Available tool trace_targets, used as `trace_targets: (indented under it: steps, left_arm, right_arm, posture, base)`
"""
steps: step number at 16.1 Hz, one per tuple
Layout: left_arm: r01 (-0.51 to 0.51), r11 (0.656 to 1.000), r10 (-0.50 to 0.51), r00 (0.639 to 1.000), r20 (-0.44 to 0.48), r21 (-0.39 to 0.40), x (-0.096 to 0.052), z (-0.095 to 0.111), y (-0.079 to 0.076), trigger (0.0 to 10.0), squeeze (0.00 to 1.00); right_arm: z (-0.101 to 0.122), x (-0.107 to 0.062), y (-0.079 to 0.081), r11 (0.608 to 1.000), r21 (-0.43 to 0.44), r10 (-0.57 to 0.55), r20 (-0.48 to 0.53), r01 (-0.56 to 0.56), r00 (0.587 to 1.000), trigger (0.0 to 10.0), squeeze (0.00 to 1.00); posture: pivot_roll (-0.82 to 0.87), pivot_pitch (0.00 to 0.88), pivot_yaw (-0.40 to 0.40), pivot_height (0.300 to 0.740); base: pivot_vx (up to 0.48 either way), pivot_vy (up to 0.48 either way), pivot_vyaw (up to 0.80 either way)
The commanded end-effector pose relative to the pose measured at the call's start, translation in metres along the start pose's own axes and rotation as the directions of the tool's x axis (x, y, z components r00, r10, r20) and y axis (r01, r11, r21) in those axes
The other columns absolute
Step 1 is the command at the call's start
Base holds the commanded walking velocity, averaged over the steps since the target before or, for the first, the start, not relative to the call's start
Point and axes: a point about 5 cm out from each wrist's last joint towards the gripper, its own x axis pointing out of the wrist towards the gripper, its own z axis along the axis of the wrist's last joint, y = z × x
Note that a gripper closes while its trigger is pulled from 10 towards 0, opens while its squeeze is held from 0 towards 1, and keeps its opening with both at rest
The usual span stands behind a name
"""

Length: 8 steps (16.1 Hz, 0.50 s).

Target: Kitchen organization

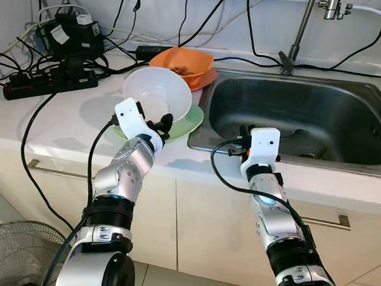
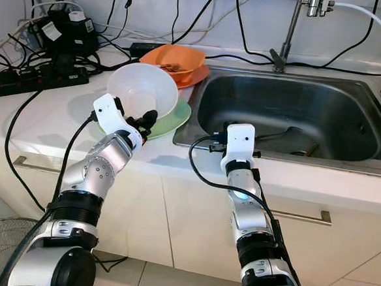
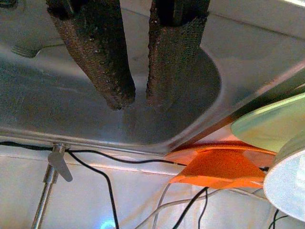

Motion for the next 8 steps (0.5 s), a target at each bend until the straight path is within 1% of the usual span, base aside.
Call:
trace_targets:
  steps: [1,3,5,8]
  left_arm:
    - [-0.024,1.000,0.024,1.000,0.017,0.018,-0.0017,0.0032,0.0033,0.0,0.00]
    - [-0.039,0.999,0.039,0.999,0.028,0.008,-0.0015,0.0045,0.0041,0.0,0.00]
    - [-0.049,0.999,0.048,0.998,0.045,0.024,-0.0014,0.0066,0.0040,0.0,0.00]
    - [-0.066,0.998,0.065,0.997,0.052,0.021,-0.0019,0.0069,0.0068,0.0,0.00]
  right_arm:
    - [0.0004,-0.0002,-0.0001,1.000,0.002,-0.004,-0.006,0.004,1.000,10.0,0.00]
    - [0.0002,-0.0008,-0.0004,1.000,0.004,-0.007,-0.005,0.007,1.000,10.0,0.00]
    - [-0.0006,-0.0014,-0.0006,1.000,0.005,-0.009,-0.007,0.009,1.000,10.0,0.00]
    - [-0.0012,-0.0018,-0.0002,1.000,0.004,-0.007,-0.009,0.007,1.000,10.0,0.00]
  posture:
    - [0.04,0.000,0.077,0.740]
    - [0.04,0.000,0.079,0.740]
    - [0.04,0.000,0.079,0.740]
    - [0.04,0.000,0.079,0.740]
  base:
    - [0.000,0.000,0.00]
    - [0.000,0.000,0.00]
    - [0.000,0.000,0.00]
    - [0.000,0.000,0.00]
